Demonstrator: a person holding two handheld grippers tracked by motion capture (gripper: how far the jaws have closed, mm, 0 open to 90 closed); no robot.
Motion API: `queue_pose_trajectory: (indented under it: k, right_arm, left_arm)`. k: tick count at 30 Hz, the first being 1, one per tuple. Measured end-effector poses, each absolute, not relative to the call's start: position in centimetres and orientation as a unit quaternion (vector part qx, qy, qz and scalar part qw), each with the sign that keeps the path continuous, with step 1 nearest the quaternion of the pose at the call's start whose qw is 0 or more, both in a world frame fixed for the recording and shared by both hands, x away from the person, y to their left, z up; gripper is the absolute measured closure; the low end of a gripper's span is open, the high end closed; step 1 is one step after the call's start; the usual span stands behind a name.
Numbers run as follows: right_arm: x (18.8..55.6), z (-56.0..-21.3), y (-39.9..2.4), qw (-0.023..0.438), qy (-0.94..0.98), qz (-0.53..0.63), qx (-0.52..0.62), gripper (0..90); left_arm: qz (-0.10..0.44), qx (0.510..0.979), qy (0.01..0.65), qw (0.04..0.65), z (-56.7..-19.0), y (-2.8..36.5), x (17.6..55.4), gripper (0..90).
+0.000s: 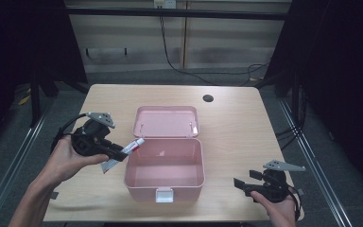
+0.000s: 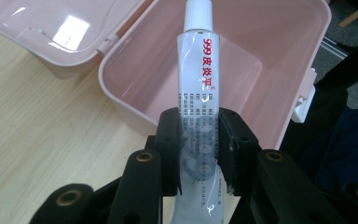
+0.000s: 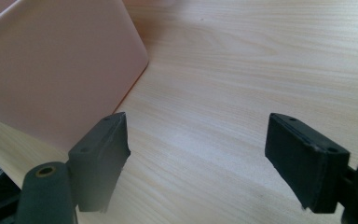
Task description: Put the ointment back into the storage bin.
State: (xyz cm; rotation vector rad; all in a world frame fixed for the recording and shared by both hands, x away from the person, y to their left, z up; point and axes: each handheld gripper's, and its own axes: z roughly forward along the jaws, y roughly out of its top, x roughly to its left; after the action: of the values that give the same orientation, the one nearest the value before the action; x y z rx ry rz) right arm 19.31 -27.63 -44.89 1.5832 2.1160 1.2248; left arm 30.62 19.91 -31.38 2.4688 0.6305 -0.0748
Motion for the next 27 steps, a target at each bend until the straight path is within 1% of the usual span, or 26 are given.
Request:
queue_pose_trajectory:
  k: [2, 3, 6, 18, 20, 21, 23, 27]
  right_arm:
    - [19.3, -44.9, -27.6, 0.114, 0.722, 0.417, 0.540, 21.4]
    - [19.3, -44.9, -27.6, 0.114, 0.722, 0.417, 0.540, 21.4]
    - [19.3, -44.9, -27.6, 0.114, 0.722, 0.417, 0.540, 21.5]
    - [19.3, -44.9, -27.7, 0.113, 0.721, 0.418, 0.541, 20.4]
    - [19.3, -44.9, -27.7, 0.113, 0.722, 0.418, 0.541, 20.5]
    - [19.3, -44.9, -27.7, 0.113, 0.721, 0.418, 0.541, 20.4]
    - [19.3, -44.9, -27.7, 0.113, 0.721, 0.418, 0.541, 20.5]
    - [19.3, -44.9, -27.6, 0.112, 0.721, 0.418, 0.540, 20.3]
  left_arm:
    - [-0.027, 0.928, 0.234, 0.289, -31.4, 19.6, 30.6, 71.4]
    - [-0.028, 0.932, 0.223, 0.284, -31.4, 19.6, 30.8, 71.3]
    - [-0.030, 0.929, 0.229, 0.288, -31.6, 19.1, 30.7, 71.3]
    - [-0.033, 0.941, 0.199, 0.272, -31.3, 17.3, 30.7, 71.4]
    - [-0.037, 0.938, 0.205, 0.278, -31.5, 16.9, 30.6, 71.4]
    - [-0.038, 0.943, 0.190, 0.269, -31.4, 16.8, 30.7, 71.4]
    - [-0.037, 0.942, 0.195, 0.271, -31.5, 16.5, 30.6, 71.4]
    - [-0.034, 0.947, 0.179, 0.265, -31.3, 15.9, 30.8, 71.3]
